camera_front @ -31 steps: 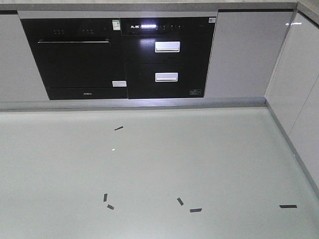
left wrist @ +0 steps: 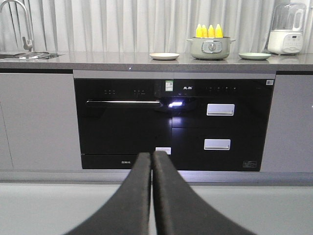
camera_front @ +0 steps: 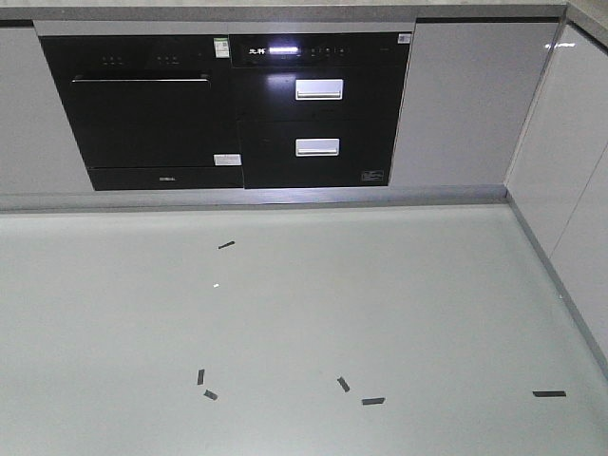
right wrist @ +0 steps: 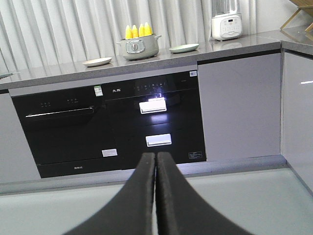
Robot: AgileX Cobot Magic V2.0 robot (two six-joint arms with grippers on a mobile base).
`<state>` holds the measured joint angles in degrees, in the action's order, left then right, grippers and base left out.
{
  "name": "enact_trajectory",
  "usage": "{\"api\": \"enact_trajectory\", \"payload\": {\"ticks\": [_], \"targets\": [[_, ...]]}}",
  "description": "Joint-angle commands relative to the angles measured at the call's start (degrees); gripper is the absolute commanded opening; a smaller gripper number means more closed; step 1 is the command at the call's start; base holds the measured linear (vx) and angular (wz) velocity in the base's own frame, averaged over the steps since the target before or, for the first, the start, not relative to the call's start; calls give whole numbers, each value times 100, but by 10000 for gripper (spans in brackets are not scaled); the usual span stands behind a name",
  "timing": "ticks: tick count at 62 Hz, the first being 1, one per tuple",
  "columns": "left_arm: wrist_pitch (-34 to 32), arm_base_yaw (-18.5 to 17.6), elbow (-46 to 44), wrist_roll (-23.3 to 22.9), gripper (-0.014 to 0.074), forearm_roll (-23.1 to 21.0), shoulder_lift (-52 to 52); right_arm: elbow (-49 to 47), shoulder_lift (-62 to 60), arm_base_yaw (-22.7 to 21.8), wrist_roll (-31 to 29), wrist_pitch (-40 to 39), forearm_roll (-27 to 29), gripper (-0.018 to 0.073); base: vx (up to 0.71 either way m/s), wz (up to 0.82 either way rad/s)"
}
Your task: Distribute corn equally
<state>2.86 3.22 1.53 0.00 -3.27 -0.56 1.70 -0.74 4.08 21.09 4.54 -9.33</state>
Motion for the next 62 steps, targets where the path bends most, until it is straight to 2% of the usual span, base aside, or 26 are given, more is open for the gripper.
{"api": "enact_trajectory", "payload": {"ticks": [1,62], "targets": [[-423,-5,21,0,-6,-13,-95,41,-24,-20,-24,-454,-23,-1,0,0],[-423,-5,21,0,-6,-13,-95,41,-24,-20,-24,-454,-23,-1,0,1]]}}
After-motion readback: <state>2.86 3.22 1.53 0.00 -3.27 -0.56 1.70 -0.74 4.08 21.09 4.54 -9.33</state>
